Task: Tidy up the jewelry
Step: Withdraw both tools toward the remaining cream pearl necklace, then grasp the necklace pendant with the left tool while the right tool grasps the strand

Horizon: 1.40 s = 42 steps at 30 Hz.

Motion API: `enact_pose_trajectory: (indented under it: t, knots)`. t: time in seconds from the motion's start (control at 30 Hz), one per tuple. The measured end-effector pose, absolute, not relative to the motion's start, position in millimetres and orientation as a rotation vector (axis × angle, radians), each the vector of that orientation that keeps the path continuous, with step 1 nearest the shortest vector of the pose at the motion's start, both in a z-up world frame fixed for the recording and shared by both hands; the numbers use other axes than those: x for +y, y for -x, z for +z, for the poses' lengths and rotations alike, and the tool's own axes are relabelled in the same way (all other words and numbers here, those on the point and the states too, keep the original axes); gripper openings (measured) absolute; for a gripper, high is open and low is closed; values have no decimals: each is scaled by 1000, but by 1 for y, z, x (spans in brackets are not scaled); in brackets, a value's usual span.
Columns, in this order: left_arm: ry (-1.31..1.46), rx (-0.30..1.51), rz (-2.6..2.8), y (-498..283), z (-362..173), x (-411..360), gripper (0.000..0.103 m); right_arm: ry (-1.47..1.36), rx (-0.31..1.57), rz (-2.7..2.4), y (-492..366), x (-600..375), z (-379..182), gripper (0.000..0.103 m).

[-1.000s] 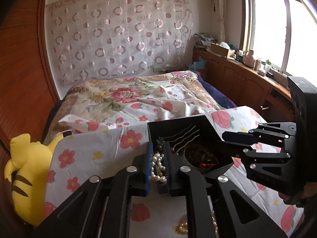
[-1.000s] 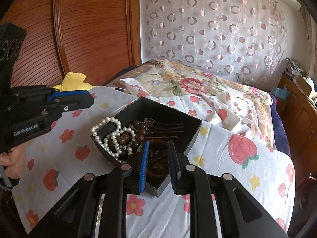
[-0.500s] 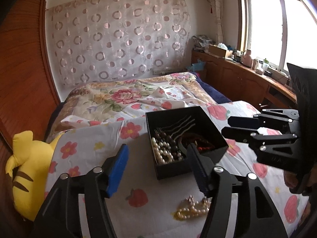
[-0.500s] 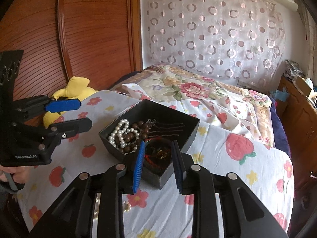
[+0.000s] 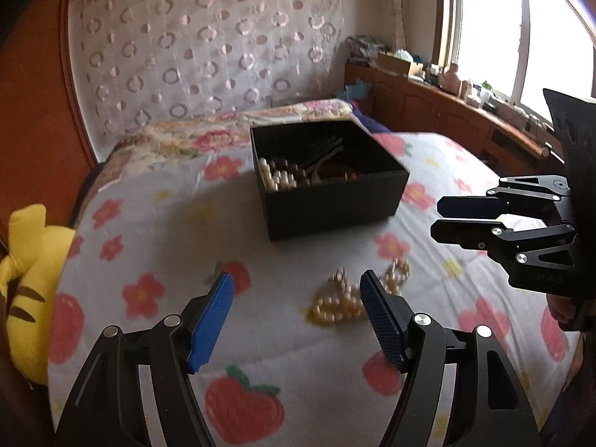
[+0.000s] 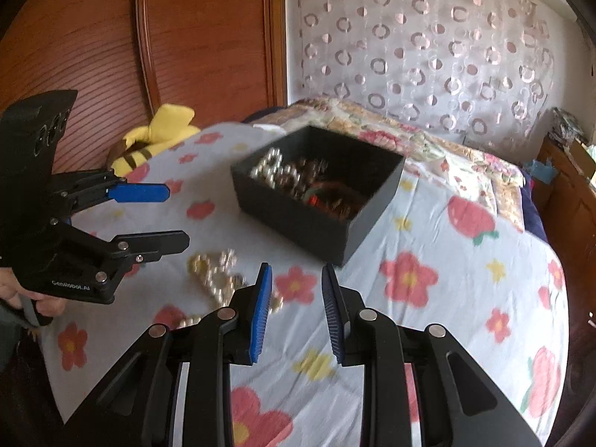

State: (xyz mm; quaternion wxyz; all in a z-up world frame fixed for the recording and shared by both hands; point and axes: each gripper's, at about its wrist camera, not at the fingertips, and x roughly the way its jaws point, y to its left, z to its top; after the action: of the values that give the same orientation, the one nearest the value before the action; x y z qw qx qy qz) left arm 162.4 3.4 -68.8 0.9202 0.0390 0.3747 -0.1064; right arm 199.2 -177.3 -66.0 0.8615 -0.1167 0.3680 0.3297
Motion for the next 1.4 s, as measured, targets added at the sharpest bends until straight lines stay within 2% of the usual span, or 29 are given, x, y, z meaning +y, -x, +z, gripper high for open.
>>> enact_pose_trajectory:
  t: [0.1, 0.17, 0.27, 0.6, 0.77, 0.93, 1.1, 1.4]
  knots:
    - [-77, 793, -219, -162, -77, 6, 66, 258, 794, 693, -196, -176, -77, 30]
    - [-75, 804, -224, -161, -81, 7, 58, 262, 808, 695, -195, -175, -84, 30]
    - [-80, 826, -230, -162, -86, 6, 54, 268, 819, 698, -195, -172, -89, 30]
    - [-56, 837, -262, -178, -83, -1, 52, 278, 827, 696, -192, -173, -92, 30]
    - [-49, 855, -298, -188, -85, -10, 36, 270, 830, 683, -190, -181, -93, 30]
    - [-52, 883, -315, -198, -91, -19, 32, 265, 826, 672, -190, -190, -93, 30]
    - [-54, 894, -333, -201, -95, -20, 13, 262, 824, 670, -189, -194, -93, 30]
    - [-40, 855, -319, -190, -85, -7, 12, 271, 826, 683, -185, -187, -92, 30]
